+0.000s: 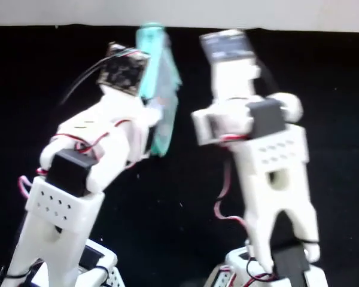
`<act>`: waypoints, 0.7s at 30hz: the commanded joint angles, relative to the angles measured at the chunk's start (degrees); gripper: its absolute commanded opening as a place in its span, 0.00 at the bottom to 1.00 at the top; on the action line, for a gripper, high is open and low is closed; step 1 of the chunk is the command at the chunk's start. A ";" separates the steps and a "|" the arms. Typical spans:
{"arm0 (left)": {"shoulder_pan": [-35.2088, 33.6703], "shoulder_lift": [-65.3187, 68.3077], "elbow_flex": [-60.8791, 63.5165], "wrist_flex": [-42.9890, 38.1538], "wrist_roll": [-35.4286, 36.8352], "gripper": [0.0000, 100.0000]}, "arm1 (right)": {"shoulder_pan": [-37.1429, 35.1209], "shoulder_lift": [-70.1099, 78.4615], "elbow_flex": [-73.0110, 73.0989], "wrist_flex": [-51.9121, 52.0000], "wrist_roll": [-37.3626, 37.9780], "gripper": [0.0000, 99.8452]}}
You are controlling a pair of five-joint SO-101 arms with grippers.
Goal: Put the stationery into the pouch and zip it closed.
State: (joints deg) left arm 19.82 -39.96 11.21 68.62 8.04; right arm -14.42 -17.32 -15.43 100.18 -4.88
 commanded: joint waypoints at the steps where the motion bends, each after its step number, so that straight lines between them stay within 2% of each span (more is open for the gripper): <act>1: 1.71 3.47 -9.54 -0.79 4.57 0.01 | 8.22 -4.35 -0.13 0.57 0.70 0.34; 3: -0.22 6.20 -8.57 1.93 5.19 0.01 | 9.01 -5.67 2.95 0.57 0.79 0.34; 6: -6.90 9.54 -2.95 4.13 5.01 0.01 | 9.01 -7.87 8.92 -1.19 0.53 0.34; 12: -19.03 10.42 12.44 1.58 2.81 0.01 | 6.90 -16.04 22.99 -10.51 0.53 0.34; 18: -20.53 10.42 28.35 0.97 -8.18 0.01 | -1.36 -22.02 38.64 -20.53 0.53 0.34; 21: -20.70 10.42 33.63 -2.11 -13.01 0.01 | -5.49 -22.55 44.79 -26.24 0.44 0.34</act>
State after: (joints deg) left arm -0.66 -28.79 41.54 69.05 -0.22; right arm -16.18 -38.15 25.19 78.73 -4.70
